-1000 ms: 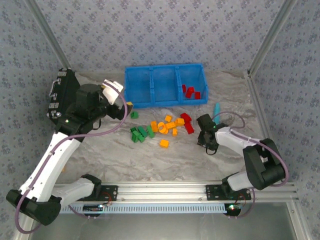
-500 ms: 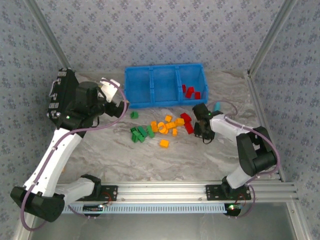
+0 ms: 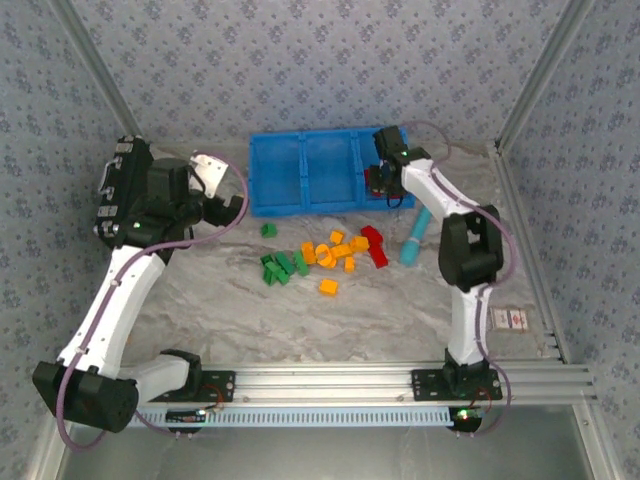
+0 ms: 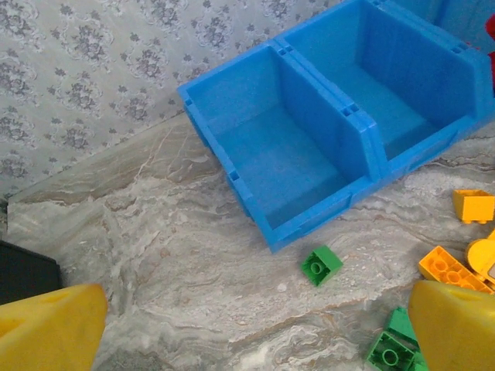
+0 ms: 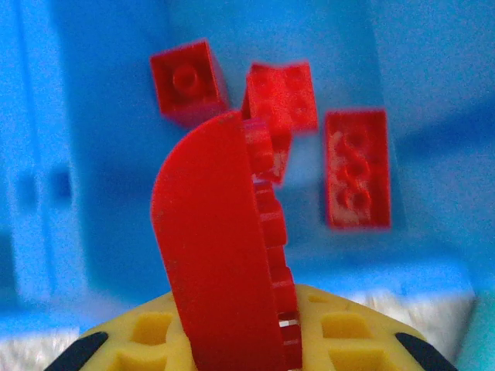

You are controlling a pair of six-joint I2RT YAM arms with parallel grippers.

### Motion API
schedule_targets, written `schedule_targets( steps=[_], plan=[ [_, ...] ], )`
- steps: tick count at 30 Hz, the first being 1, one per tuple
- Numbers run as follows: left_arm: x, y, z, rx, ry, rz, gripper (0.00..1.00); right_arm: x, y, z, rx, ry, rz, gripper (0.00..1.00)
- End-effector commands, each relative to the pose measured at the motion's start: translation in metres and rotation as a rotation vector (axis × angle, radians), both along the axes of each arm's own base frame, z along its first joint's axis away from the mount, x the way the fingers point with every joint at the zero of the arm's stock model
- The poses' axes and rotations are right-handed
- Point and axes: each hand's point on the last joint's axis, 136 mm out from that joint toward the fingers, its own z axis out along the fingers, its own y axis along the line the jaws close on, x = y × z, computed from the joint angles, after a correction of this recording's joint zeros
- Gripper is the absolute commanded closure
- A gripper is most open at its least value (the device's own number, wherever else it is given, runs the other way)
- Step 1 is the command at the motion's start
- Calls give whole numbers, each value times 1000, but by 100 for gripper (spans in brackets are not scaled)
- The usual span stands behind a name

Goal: Sort the legos into containers by color
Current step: Place the lego in the container.

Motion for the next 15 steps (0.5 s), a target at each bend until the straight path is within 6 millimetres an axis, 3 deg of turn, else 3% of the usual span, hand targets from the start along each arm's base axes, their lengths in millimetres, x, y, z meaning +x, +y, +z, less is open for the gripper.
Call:
schedule_targets(
  steps=[1, 4, 7, 15],
  plan=[
    [7, 4, -3, -5, 3, 4, 0, 26, -6, -12, -23, 31, 36, 77],
    [13, 9, -8, -2, 22, 21, 0, 48, -5, -18, -20, 26, 36, 76],
    [17, 11, -12, -14, 41, 25, 0, 57, -4, -19, -16, 19, 36, 74],
    [21, 8, -15, -49, 56, 14, 0, 51, -9, -12, -30, 6, 37, 64]
  ],
)
